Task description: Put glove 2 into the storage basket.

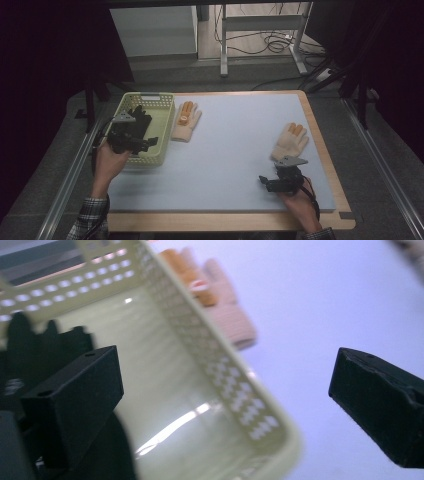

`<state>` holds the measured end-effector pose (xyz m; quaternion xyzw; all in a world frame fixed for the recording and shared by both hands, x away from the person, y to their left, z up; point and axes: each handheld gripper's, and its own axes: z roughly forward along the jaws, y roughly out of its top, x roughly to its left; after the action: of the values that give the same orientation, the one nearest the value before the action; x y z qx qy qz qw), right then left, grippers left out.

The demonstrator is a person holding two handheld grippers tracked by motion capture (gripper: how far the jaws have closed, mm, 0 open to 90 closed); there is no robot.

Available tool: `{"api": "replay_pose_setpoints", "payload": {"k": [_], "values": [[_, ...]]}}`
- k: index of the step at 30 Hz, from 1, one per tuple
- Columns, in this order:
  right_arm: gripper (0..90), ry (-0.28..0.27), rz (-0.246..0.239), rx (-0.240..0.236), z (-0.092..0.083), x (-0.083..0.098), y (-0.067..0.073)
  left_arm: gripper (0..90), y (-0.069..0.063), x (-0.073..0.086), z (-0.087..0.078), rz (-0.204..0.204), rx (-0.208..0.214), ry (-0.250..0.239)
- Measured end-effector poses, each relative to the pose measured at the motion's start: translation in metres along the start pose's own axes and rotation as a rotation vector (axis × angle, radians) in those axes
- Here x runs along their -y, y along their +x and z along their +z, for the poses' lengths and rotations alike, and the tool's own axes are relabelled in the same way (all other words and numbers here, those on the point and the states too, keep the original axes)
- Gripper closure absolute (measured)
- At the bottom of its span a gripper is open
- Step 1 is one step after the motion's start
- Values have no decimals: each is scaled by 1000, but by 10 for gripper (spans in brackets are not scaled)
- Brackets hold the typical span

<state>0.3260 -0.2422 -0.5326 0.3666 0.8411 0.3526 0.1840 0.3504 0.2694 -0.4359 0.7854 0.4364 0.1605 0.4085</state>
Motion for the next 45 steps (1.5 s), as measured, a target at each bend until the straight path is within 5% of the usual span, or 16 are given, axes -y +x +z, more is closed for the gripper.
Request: {"api": "replay_pose_setpoints", "payload": {"k": [9, 16, 20, 23, 30, 34, 39, 45], "values": [[199, 4, 0, -1, 0, 0, 0, 18, -58, 17, -8, 145, 28, -106], [197, 6, 3, 0, 0, -1, 0, 8, -92, 38, 5, 165, 87, -118], [196, 7, 5, 1, 0, -1, 0, 11, -104, 53, 22, 176, 107, -75], [196, 5, 6, 0, 0, -1, 0, 12, -106, 65, 37, 158, 114, -27], [202, -5, -11, -4, -1, 0, 1, 16, -95, 90, 67, 129, 23, 89], [241, -14, -6, -12, -5, 1, 2, 17, -89, 100, 78, 106, 18, 142], [272, -31, 24, -41, -8, -1, 1, 25, -89, 100, 78, 96, 15, 132], [273, -45, 16, -81, 8, -29, 11, 25, -89, 100, 78, 95, 15, 131]]}}
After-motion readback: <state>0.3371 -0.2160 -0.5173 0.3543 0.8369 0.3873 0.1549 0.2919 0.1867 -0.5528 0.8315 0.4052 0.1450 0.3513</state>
